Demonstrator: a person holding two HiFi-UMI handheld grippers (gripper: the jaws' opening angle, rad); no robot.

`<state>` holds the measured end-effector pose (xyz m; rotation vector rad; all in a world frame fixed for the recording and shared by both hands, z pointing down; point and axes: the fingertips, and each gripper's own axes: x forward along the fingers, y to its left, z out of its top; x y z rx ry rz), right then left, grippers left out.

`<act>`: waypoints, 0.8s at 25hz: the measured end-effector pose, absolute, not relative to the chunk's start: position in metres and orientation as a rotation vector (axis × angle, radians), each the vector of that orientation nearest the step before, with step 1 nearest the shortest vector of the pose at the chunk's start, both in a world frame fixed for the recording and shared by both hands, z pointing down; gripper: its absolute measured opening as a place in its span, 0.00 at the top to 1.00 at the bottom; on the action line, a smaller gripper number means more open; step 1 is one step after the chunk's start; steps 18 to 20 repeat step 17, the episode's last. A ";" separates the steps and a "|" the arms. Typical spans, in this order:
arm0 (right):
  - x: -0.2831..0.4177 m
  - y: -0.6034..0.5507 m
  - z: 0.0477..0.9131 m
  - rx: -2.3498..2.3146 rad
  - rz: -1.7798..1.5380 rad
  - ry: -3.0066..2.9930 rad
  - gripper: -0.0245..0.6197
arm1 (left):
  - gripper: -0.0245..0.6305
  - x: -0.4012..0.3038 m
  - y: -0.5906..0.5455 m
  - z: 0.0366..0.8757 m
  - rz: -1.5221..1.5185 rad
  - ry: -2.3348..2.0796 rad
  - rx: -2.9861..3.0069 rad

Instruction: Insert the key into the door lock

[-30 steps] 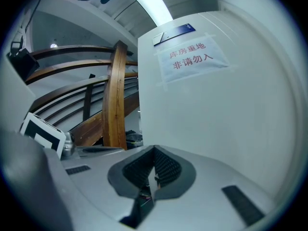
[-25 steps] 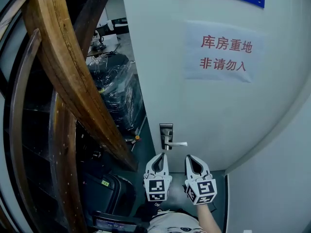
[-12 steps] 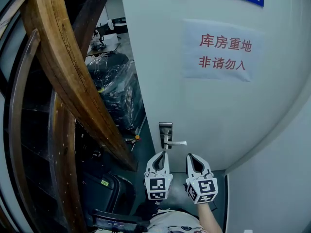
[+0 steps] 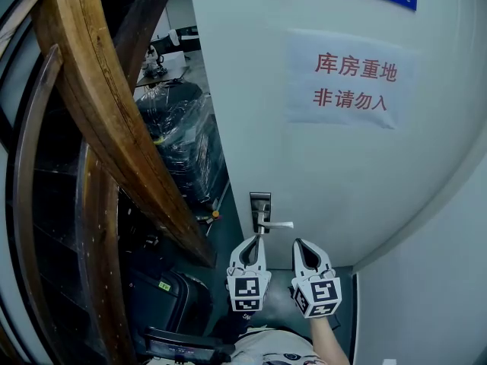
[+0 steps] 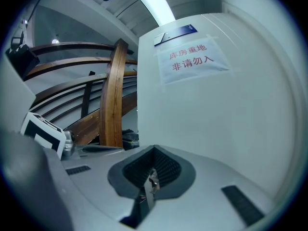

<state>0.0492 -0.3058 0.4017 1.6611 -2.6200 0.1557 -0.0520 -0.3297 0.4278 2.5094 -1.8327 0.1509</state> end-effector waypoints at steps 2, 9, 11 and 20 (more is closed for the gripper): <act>0.047 -0.306 0.402 1.659 0.156 -2.622 0.95 | 0.96 -0.053 -0.330 0.428 0.151 -1.831 2.509; 0.044 -0.305 0.401 1.654 0.160 -2.630 0.95 | 0.96 -0.056 -0.329 0.428 0.133 -1.836 2.499; 0.044 -0.303 0.401 1.654 0.159 -2.631 0.95 | 0.96 -0.056 -0.328 0.429 0.135 -1.833 2.498; 0.044 -0.301 0.403 1.655 0.164 -2.631 0.95 | 0.96 -0.055 -0.325 0.431 0.141 -1.823 2.498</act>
